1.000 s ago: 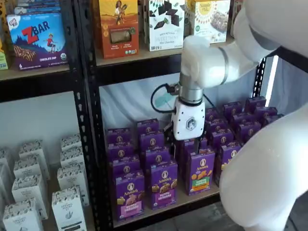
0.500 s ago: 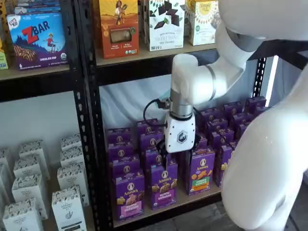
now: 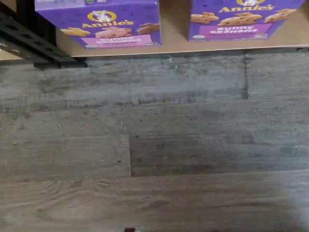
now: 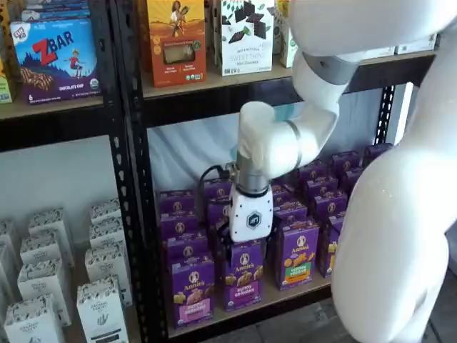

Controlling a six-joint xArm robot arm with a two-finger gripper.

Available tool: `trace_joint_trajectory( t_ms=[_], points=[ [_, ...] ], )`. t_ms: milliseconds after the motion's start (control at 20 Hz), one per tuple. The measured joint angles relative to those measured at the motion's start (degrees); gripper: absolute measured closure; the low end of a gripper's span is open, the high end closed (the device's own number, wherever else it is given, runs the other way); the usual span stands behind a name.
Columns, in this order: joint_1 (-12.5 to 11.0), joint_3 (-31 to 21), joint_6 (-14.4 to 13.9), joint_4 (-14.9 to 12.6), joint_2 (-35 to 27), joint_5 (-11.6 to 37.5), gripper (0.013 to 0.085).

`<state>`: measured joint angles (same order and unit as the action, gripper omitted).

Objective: Pick up the purple box with a pink patch in the middle, on the bottom shelf, the first box from the left

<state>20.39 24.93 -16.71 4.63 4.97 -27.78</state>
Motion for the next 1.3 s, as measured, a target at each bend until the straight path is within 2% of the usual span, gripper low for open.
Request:
trace_joint_trajectory(
  t_ms=[200,400,600,850,1050,1200,1300],
  points=[
    [1.7,1.8,-1.8,-0.2,-4.2,1.8,0.0130],
    [2.9,2.4,-2.2,0.5,-7.1,4.3,0.0130],
    [4.1,3.6,-5.2,-1.5,-9.9,5.8,0.0130],
    [5.2,5.1,-7.2,-2.5,-12.5,7.4,0.0130],
    [5.4,7.0,-8.0,-3.2,-14.7,8.1,0.0130],
    [5.1,9.3,-6.5,-1.8,-16.8,7.8,0.0130],
    [4.8,10.9,-6.2,-1.9,-18.4,7.6,0.0130]
  ],
)
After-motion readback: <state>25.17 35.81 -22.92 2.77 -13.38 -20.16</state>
